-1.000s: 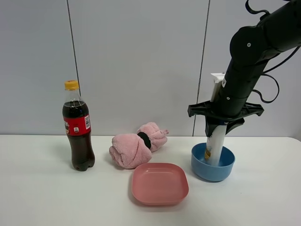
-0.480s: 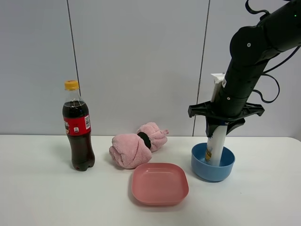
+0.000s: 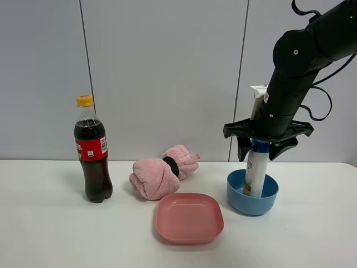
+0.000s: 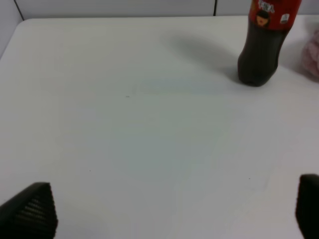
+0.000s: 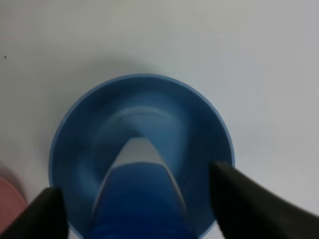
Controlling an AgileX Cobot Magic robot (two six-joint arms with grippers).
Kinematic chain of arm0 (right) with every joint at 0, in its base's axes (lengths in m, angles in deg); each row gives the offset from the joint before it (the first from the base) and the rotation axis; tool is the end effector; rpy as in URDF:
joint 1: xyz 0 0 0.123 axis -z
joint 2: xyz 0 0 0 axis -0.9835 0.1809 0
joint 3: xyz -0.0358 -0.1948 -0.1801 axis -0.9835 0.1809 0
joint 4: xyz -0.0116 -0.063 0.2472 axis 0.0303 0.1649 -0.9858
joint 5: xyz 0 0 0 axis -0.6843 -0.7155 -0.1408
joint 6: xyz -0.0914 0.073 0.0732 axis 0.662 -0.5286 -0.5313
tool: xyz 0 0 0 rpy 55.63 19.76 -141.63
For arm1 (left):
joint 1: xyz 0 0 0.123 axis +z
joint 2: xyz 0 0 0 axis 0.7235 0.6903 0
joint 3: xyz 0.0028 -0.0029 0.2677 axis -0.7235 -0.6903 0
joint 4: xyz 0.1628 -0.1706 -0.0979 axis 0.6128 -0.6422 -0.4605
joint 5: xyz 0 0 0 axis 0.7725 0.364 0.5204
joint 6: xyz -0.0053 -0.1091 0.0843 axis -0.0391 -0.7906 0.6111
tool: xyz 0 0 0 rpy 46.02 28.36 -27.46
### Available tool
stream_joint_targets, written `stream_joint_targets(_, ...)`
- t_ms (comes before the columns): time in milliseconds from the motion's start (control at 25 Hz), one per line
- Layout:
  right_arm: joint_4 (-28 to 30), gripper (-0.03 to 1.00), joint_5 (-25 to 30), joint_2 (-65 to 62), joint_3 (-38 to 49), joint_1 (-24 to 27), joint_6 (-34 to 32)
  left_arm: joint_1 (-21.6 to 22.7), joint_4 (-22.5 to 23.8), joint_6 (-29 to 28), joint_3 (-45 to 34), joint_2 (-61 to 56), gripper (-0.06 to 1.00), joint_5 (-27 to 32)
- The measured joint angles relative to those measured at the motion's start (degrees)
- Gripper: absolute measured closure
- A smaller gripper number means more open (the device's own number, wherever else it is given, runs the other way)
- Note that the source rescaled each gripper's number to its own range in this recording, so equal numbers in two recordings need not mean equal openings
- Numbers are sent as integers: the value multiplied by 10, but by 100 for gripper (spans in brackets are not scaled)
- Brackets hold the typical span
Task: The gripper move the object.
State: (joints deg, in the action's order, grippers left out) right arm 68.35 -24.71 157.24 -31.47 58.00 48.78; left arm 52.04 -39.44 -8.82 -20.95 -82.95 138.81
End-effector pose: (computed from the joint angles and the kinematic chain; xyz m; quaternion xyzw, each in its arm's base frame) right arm 0.3889 0.1358 0.1503 -0.0136 0.9720 0.0222 0.2336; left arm 0.0564 -0.0017 0.2619 -0.0171 0.8470 0.0103 0.5312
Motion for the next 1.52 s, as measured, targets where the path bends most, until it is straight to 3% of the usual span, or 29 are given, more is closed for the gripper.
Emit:
stream_joint_targets(120, 0, 41, 0, 0, 0, 0, 0, 0, 0, 0, 0, 0, -6, 0)
stream_joint_targets(320, -10, 38, -1, -1, 0, 0, 4, 0, 0, 0, 0, 0, -6, 0)
stream_joint_targets(840, -79, 29, 17, -163, 0, 0, 157, 0, -1, 0, 0, 0, -6, 0)
stream_joint_targets(1120, -58, 29, 99, -314, 0, 0, 171, 0, -1, 0, 0, 0, -6, 0)
stream_joint_targets(1320, -24, 18, 194, -413, 0, 0, 172, 0, -1, 0, 0, 0, -6, 0)
stream_joint_targets(1520, -7, 16, 286, -503, 5, 0, 173, 0, 0, 0, 0, 0, -6, 0)
